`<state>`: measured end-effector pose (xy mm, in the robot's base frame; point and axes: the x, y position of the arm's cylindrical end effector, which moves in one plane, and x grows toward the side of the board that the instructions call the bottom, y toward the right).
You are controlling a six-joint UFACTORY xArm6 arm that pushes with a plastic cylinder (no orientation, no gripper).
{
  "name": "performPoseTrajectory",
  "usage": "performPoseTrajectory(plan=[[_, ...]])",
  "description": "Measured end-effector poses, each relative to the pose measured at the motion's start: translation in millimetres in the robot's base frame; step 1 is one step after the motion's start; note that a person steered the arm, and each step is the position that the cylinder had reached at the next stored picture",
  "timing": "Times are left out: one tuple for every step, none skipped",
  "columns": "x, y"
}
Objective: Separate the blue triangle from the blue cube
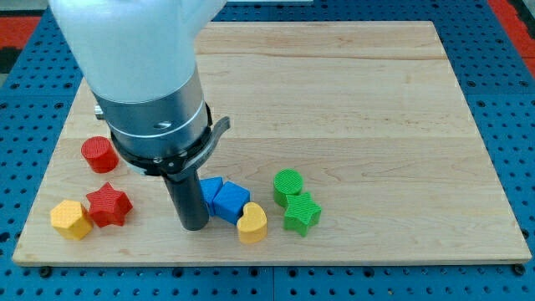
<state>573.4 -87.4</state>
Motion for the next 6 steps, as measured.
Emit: performPoseTrajectory(plan=[[-0.2, 9.1], [-6.8, 7.1], [-22.8, -11.0], [-48.2, -17.0], [-72.0, -16.1], [-65.4, -29.3]])
